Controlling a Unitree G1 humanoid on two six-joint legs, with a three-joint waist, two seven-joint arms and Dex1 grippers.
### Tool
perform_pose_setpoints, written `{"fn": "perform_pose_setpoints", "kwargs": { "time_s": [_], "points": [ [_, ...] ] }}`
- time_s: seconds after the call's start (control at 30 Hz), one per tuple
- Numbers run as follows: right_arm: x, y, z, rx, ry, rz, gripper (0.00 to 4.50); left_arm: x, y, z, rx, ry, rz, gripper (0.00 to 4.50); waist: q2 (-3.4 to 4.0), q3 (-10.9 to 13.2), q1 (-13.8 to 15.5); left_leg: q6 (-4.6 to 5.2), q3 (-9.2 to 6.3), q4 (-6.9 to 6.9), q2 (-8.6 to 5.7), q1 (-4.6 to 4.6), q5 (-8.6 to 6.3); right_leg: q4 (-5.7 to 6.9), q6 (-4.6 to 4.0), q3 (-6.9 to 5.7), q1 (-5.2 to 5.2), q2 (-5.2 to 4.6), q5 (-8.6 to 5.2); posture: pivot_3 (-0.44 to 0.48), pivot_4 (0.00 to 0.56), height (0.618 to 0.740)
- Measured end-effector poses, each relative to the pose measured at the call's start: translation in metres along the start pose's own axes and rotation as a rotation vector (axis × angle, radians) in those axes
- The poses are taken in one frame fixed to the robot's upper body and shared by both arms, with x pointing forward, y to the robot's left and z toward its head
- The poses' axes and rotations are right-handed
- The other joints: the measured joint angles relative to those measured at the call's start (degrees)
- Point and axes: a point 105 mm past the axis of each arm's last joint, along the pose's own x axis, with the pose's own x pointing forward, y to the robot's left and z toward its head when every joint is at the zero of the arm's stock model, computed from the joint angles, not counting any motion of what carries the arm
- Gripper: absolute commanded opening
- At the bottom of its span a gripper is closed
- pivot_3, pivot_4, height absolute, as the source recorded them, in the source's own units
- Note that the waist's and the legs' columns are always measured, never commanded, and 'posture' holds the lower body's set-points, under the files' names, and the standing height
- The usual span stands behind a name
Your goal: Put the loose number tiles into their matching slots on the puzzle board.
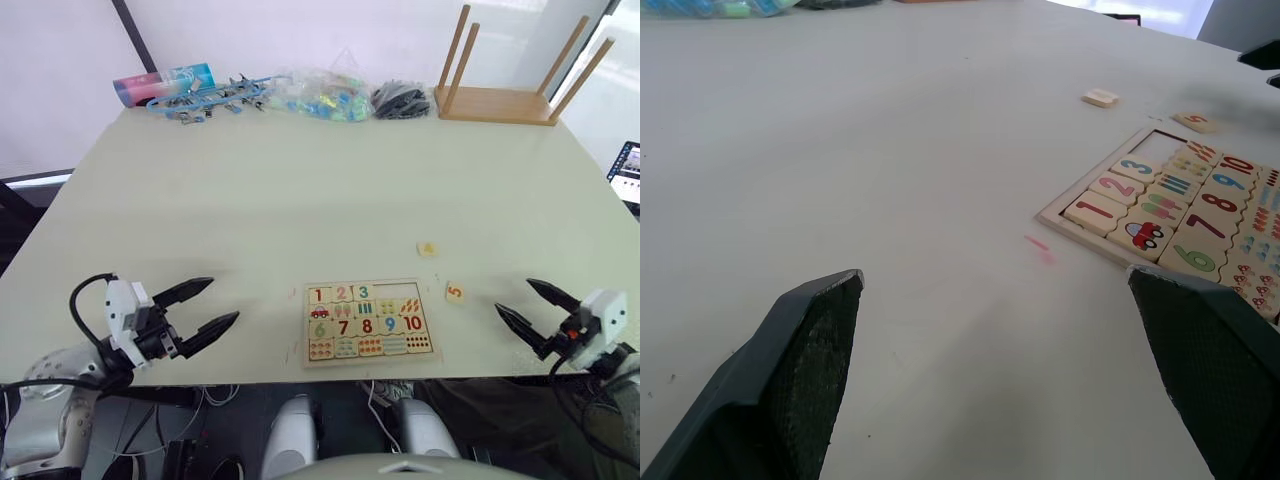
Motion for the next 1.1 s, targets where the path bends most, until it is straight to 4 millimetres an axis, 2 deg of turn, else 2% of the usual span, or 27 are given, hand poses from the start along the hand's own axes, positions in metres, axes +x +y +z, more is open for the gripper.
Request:
{"fn": "perform_pose_setpoints", "kwargs": {
  "time_s": [0.07, 0.2, 0.57, 0.77, 0.9, 1.1],
  "points": [
    [0.013, 0.002, 0.003, -0.003, 0.007, -0.006, 4.41, 0.000, 0.000, 0.001, 0.004, -0.003, -0.004, 4.50, 0.00, 0.00, -0.04, 0.00, 0.00, 0.00, 0.00, 0.01, 0.00, 0.00, 0.00, 0.00, 0.00, 0.00, 0.00, 0.000, 0.150, 0.738],
    [0.053, 0.020, 0.015, -0.009, -0.003, 0.015, 4.41, 0.007, 0.001, 0.010, 0.037, -0.029, -0.032, 4.50, 0.03, 0.01, -0.20, 0.00, -0.01, 0.00, 0.00, 0.01, 0.00, 0.02, -0.06, 0.00, -0.02, 0.04, 0.04, 0.000, 0.150, 0.738],
    [0.121, 0.035, 0.021, -0.007, 0.112, -0.092, 4.41, 0.014, -0.002, 0.019, 0.072, -0.043, -0.115, 4.50, -0.05, -0.03, -0.27, 0.00, 0.16, 0.01, -0.08, -0.41, 0.02, -0.03, -0.05, -0.09, -0.31, 0.12, 0.04, 0.000, 0.150, 0.738],
    [0.130, 0.040, 0.025, -0.025, 0.129, -0.056, 4.41, 0.013, -0.004, 0.023, 0.093, -0.025, -0.168, 4.50, -0.05, -0.03, -0.26, 0.00, 0.26, 0.03, -0.09, -0.42, 0.02, -0.05, -0.04, -0.11, -0.31, 0.11, 0.04, 0.000, 0.150, 0.738],
    [0.133, 0.027, 0.030, -0.076, 0.166, -0.011, 4.41, 0.013, -0.004, 0.028, 0.116, -0.023, -0.212, 4.50, -0.05, -0.03, -0.33, 0.00, 0.24, 0.03, -0.08, -0.40, 0.02, -0.03, -0.05, -0.12, -0.31, 0.15, 0.04, 0.000, 0.150, 0.738],
    [0.132, 0.014, 0.033, -0.177, 0.208, 0.169, 4.41, 0.016, -0.005, 0.031, 0.110, -0.022, -0.242, 4.50, -0.06, -0.04, -0.36, 0.02, 0.28, 0.03, -0.09, -0.42, 0.02, -0.08, -0.04, -0.11, -0.28, 0.16, 0.05, 0.000, 0.150, 0.738]
  ]
}}
